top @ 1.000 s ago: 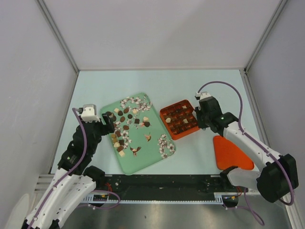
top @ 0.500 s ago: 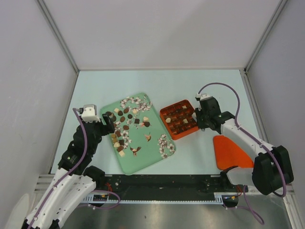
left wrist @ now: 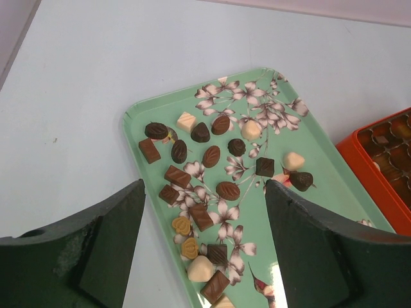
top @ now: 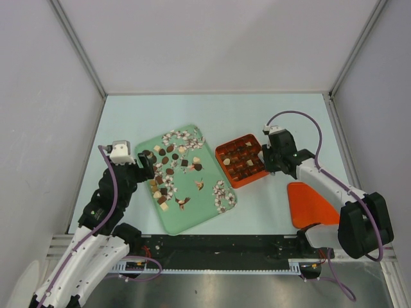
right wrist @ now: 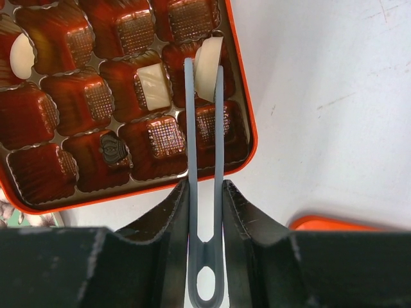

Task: Pack the chocolate
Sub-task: Place the fake chocolate in the packing box.

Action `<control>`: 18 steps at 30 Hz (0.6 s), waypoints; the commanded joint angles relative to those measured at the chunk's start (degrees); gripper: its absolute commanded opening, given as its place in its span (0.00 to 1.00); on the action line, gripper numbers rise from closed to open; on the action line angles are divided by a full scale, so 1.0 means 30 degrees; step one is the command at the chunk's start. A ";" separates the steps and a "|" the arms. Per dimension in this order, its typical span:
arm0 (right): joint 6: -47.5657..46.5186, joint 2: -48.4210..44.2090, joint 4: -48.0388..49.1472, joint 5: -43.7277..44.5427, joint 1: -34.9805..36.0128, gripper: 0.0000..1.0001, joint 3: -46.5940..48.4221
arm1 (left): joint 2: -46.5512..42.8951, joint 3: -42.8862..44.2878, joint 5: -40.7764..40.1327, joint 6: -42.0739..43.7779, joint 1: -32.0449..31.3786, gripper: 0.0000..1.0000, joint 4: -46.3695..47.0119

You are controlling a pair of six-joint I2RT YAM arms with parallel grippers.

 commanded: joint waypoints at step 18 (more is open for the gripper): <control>0.0126 -0.1196 -0.0131 -0.0104 -0.0087 0.33 -0.0275 | 0.0117 -0.0021 0.0182 0.0462 0.0171 0.80 0.0546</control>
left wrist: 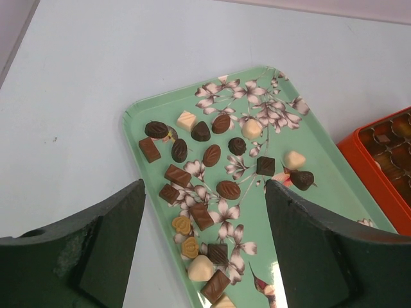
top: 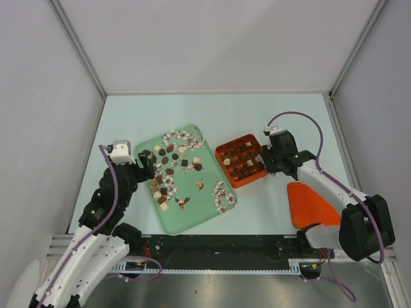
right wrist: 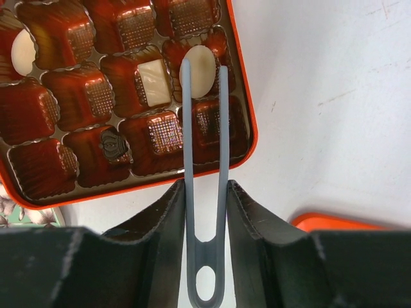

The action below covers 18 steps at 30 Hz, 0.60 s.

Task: Pack the chocolate
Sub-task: Place the fake chocolate in the packing box.

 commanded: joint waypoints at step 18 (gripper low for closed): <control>-0.2033 -0.3149 0.2268 0.0317 0.5159 0.31 0.0483 | 0.0315 0.0037 0.0211 0.0462 0.0171 0.80 0.0575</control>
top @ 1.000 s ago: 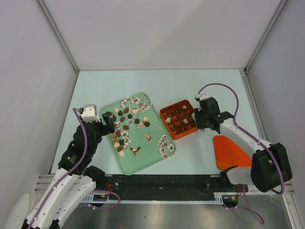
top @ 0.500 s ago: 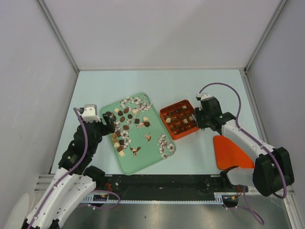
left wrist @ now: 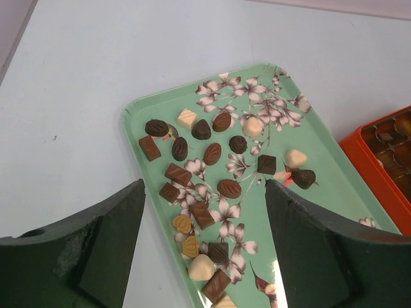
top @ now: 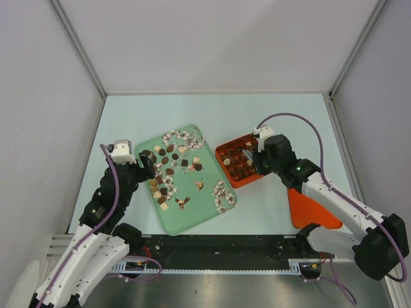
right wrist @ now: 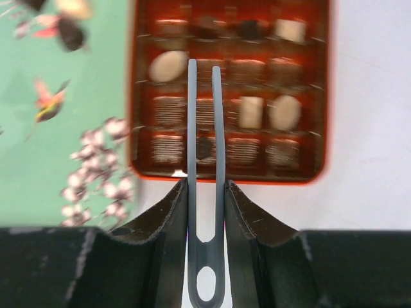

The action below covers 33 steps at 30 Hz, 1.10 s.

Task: Pack the chocolate
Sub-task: Place the fake chocolate in the packing box, then pick up the fake chocolate from the plate.

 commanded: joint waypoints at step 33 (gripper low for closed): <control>-0.7795 1.5296 0.6589 0.0465 0.9473 0.33 0.8826 | -0.0226 0.0074 -0.0638 0.0286 0.0288 0.80 0.0517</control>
